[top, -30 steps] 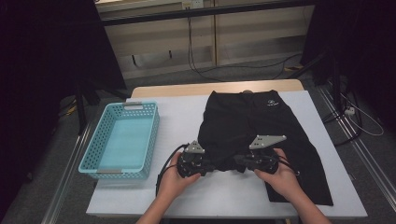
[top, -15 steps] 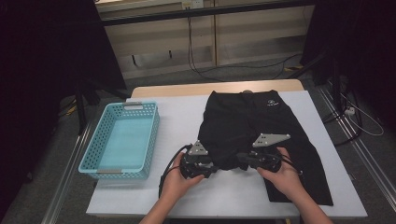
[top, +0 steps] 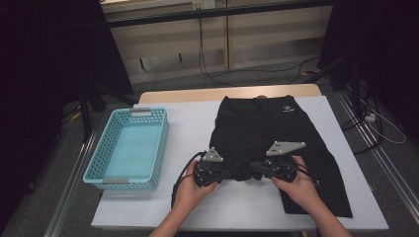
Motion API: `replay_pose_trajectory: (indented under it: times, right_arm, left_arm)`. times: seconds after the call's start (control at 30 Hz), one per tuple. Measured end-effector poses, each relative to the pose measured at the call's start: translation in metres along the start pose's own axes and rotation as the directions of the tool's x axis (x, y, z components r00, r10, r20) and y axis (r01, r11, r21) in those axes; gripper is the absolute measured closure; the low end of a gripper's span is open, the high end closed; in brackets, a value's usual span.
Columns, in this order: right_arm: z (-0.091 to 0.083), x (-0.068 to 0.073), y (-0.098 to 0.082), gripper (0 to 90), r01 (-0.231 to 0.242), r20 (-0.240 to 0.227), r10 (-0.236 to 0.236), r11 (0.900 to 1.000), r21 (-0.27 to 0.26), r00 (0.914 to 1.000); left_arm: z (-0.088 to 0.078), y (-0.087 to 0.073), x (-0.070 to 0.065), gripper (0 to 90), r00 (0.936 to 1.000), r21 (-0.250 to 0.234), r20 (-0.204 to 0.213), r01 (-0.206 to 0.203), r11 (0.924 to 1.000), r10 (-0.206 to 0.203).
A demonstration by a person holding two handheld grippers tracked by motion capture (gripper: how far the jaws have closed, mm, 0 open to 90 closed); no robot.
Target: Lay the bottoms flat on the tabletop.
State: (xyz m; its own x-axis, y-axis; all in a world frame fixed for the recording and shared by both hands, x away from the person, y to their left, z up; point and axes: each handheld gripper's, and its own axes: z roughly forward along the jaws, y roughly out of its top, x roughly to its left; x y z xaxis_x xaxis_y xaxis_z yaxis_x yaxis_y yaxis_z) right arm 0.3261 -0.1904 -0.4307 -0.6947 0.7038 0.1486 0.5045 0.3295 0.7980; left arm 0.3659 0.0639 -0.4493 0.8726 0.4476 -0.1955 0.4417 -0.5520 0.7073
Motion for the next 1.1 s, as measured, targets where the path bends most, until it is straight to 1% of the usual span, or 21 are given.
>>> replay_pose_trajectory:
  times: [0.03,0.07,0.13,0.17,0.23,0.3,0.43,0.53,0.63,0.73,0.8,0.87,0.93,1.0,1.1]
  right_arm:
    - [-0.001,0.000,0.000,90.0,0.000,0.000,0.000,1.000,0.000,1.0000]
    - [-0.001,-0.001,-0.001,90.0,-0.002,0.001,0.002,1.000,-0.001,1.0000]
    - [-0.002,-0.002,-0.002,90.0,-0.009,-0.004,0.009,1.000,-0.002,0.9999]
    - [-0.002,-0.002,-0.002,89.9,-0.013,-0.007,0.013,1.000,-0.002,0.9999]
    - [-0.003,-0.001,-0.002,89.9,-0.014,-0.012,0.014,1.000,-0.001,0.9998]
    - [-0.004,0.001,-0.001,89.9,-0.008,-0.021,0.008,1.000,0.004,0.9998]
    - [-0.004,0.010,0.003,89.9,0.024,-0.045,-0.023,1.000,0.012,0.9987]
    - [-0.007,0.015,0.005,90.0,0.031,-0.063,-0.031,0.999,0.005,0.9975]
    - [-0.012,0.021,0.005,89.9,0.034,-0.081,-0.034,0.999,0.001,0.9962]
    - [-0.016,0.026,0.003,89.7,0.027,-0.092,-0.028,1.000,-0.004,0.9954]
    - [-0.015,0.026,0.000,89.7,0.038,-0.077,-0.038,0.999,0.002,0.9963]
    - [-0.010,0.024,-0.004,89.7,0.051,-0.063,-0.049,0.998,0.025,0.9968]
    - [-0.004,0.020,-0.009,89.8,0.036,-0.059,-0.034,0.998,0.041,0.9977]
    - [-0.001,0.017,-0.011,90.0,0.030,-0.044,-0.028,0.998,0.052,0.9987]
    - [0.002,0.014,-0.012,90.0,0.031,-0.032,-0.029,0.998,0.055,0.9991]
  left_arm:
    - [-0.005,0.002,0.000,89.3,1.0000,-0.002,-0.007,0.000,1.0000,0.000]
    - [-0.009,0.003,0.000,89.4,1.0000,-0.014,0.007,0.004,0.9999,-0.004]
    - [-0.019,0.005,-0.001,89.6,0.9999,-0.030,0.013,0.010,0.9995,-0.009]
    - [-0.024,0.005,-0.001,89.6,0.9999,-0.028,0.017,0.003,0.9996,-0.003]
    - [-0.034,0.004,-0.002,89.7,0.9995,-0.035,0.029,0.015,0.9993,-0.014]
    - [-0.044,0.004,-0.003,89.8,0.9989,-0.037,0.045,0.015,0.9992,-0.014]
    - [-0.061,0.001,-0.009,89.7,0.9986,-0.048,0.053,0.002,0.9988,0.001]
    - [-0.068,-0.003,-0.006,89.6,0.9987,-0.060,0.048,0.016,0.9981,-0.014]
    - [-0.071,-0.005,-0.002,89.6,0.9981,-0.066,0.054,0.034,0.9973,-0.030]
    - [-0.069,-0.008,-0.001,89.4,0.9977,-0.052,0.058,0.038,0.9979,-0.035]
    - [-0.065,-0.010,0.001,89.4,0.9973,-0.037,0.062,0.043,0.9984,-0.041]
    - [-0.061,-0.012,0.002,89.3,0.9964,-0.025,0.065,0.056,0.9981,-0.055]
    - [-0.058,-0.013,0.003,89.3,0.9972,-0.005,0.055,0.052,0.9987,-0.051]
    - [-0.057,-0.015,0.003,89.2,0.9979,0.012,0.049,0.043,0.9990,-0.043]
    - [-0.056,-0.017,0.005,88.9,0.9977,0.012,0.047,0.048,0.9988,-0.049]
